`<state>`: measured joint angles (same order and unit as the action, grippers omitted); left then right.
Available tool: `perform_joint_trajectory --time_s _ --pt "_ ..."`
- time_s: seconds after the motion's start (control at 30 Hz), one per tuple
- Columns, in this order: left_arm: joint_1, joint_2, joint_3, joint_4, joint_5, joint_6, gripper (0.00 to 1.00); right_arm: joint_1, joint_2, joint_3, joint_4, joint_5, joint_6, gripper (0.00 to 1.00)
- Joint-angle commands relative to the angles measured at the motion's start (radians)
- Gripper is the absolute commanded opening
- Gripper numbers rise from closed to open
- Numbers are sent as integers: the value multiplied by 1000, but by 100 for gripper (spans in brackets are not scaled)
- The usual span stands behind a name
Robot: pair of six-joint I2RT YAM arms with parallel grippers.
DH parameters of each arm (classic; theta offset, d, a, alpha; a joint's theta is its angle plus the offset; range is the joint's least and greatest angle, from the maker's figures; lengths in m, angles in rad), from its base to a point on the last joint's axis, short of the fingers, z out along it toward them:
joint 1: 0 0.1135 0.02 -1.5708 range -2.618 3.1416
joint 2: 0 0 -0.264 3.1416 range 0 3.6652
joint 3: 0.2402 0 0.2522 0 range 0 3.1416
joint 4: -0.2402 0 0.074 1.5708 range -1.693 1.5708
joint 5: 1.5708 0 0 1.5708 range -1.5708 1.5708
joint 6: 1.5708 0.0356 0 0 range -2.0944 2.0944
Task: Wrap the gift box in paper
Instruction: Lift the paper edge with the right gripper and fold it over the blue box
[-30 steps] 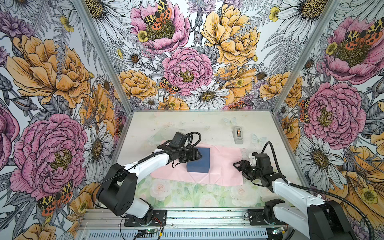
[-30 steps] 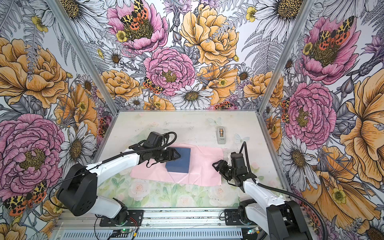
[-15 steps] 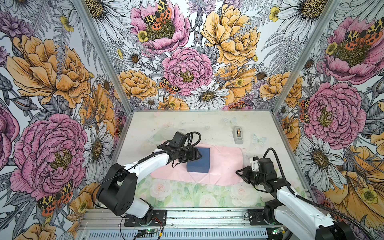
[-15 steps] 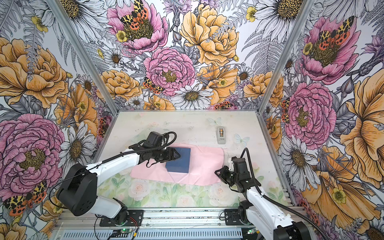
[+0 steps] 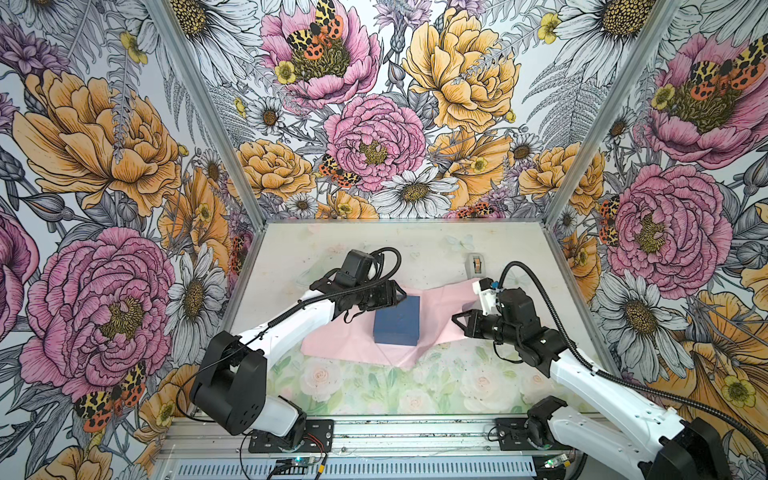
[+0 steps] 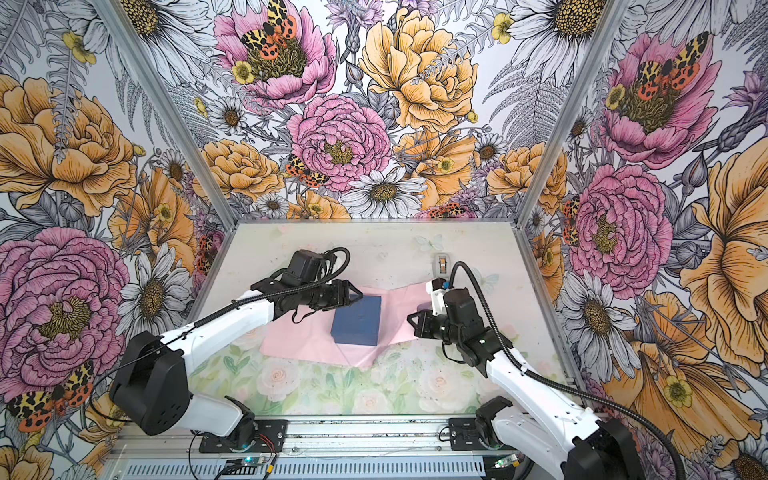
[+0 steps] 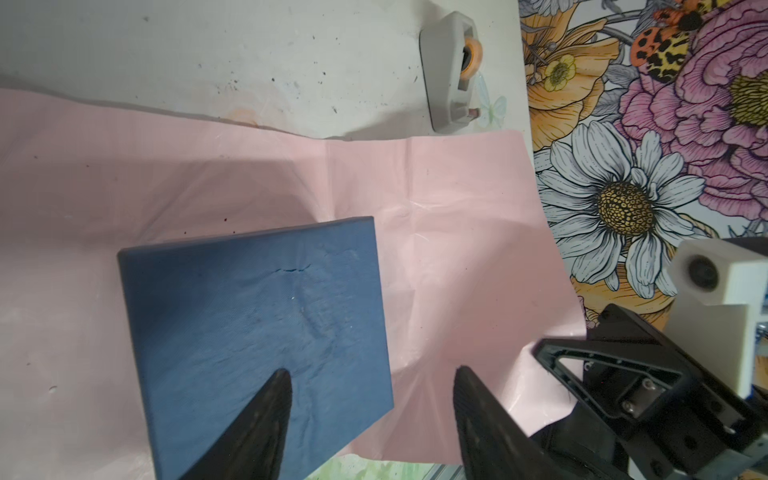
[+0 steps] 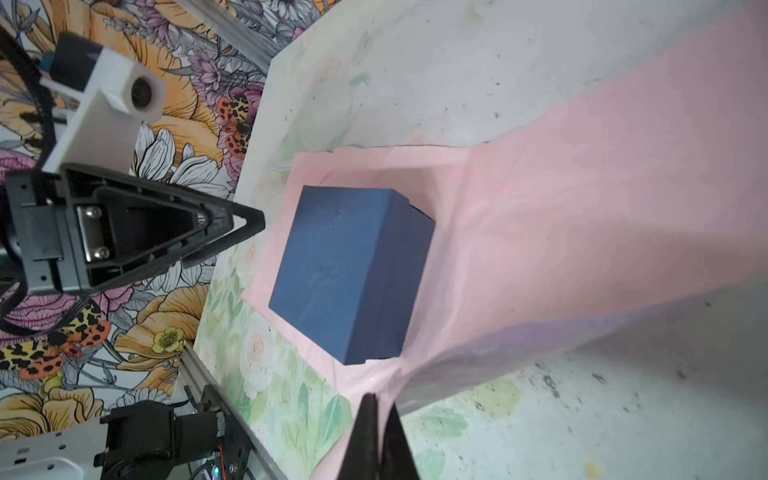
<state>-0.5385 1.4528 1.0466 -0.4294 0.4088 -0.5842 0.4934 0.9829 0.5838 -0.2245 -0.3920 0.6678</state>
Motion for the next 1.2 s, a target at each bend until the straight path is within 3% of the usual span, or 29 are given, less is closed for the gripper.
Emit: perform_joint_trajectory --time_s 0.0,0.3,0.77,0.87,1.0,1.1,1.17 --pt "-8 -25 51 -2 41 -32 62 63 63 50 79 20 -148 0" --pt "-40 21 139 -7 58 -23 63 189 252 148 177 -7 -246 0" --pt "-54 90 182 -28 82 16 57 253 401 255 198 -27 -275 0" --pt "-52 96 180 -40 75 28 46 260 416 268 200 -28 -277 0" --pt "-34 97 178 -83 67 53 18 266 422 275 202 -19 -274 0" --pt "-5 82 164 -108 62 71 3 266 401 271 193 2 -269 19" --pt "17 70 149 -117 60 80 0 264 375 265 189 21 -258 32"
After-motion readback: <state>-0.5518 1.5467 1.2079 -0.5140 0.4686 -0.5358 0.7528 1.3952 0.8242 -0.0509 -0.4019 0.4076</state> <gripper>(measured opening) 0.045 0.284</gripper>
